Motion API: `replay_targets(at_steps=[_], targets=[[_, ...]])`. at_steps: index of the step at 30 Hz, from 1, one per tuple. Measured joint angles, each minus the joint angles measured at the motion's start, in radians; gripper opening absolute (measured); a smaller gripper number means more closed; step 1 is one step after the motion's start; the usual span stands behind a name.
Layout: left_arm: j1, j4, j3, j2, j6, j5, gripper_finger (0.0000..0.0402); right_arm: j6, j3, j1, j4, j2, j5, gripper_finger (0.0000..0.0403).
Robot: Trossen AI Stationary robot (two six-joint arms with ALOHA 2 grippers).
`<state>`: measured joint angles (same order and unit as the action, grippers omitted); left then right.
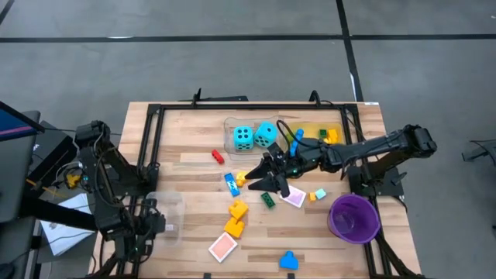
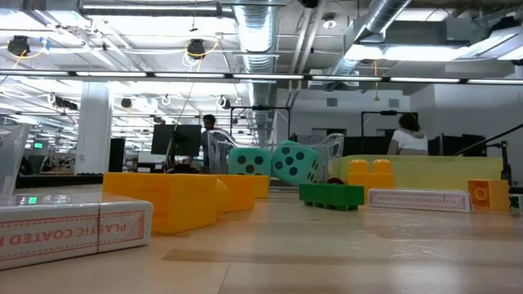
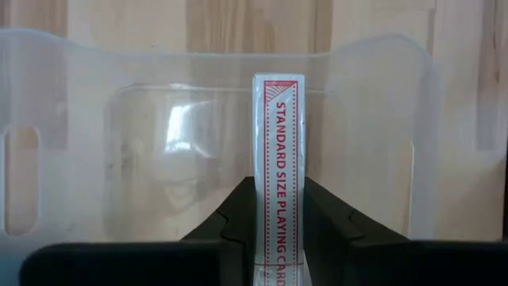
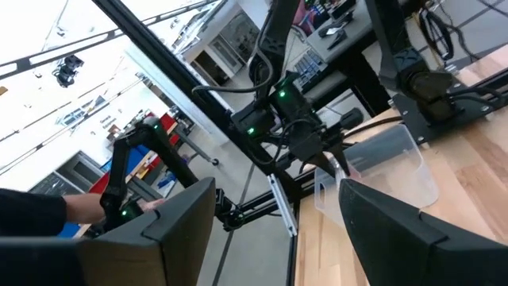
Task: Pick & Place Toys
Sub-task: Put the pink deck of cards into the white transparent bin
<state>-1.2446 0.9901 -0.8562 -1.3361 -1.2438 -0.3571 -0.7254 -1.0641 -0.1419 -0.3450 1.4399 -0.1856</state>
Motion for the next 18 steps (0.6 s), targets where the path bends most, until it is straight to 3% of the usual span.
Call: replay_targets(at_steps=[18], targets=[[-0.001, -0.133, 0.07, -0.001, -0.021, 0.017, 0.006, 0.001, 0.0, 0.001, 0.0, 0.0, 0.0, 0.026]])
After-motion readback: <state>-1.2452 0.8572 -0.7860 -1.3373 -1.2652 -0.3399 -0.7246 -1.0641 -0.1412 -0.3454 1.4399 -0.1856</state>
